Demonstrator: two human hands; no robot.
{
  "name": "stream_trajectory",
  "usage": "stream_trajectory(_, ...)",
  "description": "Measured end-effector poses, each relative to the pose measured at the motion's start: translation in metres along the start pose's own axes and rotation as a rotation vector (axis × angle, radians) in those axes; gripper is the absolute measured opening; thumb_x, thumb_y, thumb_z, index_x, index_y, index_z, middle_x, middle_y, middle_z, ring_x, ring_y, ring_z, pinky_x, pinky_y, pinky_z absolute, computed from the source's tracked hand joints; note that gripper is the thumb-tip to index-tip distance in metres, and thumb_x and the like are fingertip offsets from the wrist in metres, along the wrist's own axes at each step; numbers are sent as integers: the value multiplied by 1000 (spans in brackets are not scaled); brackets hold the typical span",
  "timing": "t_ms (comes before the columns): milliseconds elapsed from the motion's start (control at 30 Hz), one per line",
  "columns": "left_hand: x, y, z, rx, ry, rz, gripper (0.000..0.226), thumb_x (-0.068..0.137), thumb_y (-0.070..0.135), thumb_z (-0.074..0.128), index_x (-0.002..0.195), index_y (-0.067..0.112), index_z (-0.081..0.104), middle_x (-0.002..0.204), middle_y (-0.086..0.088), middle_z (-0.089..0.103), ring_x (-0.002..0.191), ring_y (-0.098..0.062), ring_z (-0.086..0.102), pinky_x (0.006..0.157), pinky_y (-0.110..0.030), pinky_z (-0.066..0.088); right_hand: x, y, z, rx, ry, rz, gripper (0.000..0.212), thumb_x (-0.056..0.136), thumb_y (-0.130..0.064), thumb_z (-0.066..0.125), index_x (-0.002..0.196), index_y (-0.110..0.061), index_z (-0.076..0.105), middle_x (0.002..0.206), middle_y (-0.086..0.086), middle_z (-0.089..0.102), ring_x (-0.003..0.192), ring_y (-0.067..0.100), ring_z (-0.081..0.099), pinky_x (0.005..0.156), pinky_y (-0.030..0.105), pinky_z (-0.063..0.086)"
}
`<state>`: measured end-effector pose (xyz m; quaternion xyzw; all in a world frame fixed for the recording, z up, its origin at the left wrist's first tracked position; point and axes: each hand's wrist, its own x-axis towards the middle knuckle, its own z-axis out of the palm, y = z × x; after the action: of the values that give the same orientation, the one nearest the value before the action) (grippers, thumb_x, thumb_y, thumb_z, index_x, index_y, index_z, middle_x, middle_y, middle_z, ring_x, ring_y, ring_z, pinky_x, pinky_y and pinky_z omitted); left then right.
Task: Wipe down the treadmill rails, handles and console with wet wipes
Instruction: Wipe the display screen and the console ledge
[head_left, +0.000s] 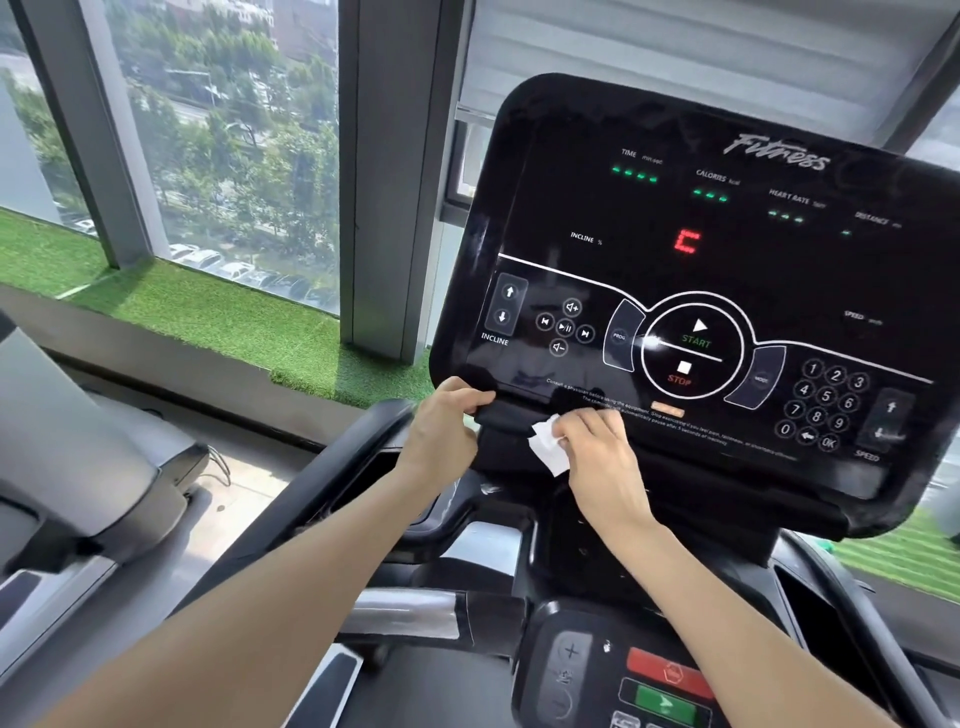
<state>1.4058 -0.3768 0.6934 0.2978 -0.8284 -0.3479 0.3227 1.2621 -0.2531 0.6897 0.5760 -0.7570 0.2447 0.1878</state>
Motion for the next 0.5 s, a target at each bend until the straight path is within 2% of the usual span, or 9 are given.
stream_trajectory(133,1,1,2,-1,21,-11,56,75,-22,44,120,6,63,96,3,51,90,-10,51,77,1,34,4,-4,-5,44,40,65,20,69,14,65,72,-5,60,66,0,60,77,24,52,48,32,44)
stream_trajectory(333,1,2,3,16,28,-20,57,75,-22,44,121,6,63,96,3,50,90,-10,51,75,2,33,0,-7,-12,-110,70,-62,9,61,4,57,64,-4,60,54,-1,54,63,21,53,37,25,37)
stream_trajectory(400,1,3,3,15,30,-25,57,75,-22,44,121,6,63,96,3,50,90,-10,51,76,1,33,-1,-7,-14,-100,101,-99,10,67,2,55,64,-5,61,56,-1,56,64,22,54,40,25,40)
stream_trajectory(500,0,4,2,28,31,-16,56,77,-22,43,121,6,63,96,4,49,90,-10,50,78,-6,34,-8,-10,-18,-4,50,-126,12,75,4,63,77,-8,63,70,-2,60,76,22,55,61,30,47)
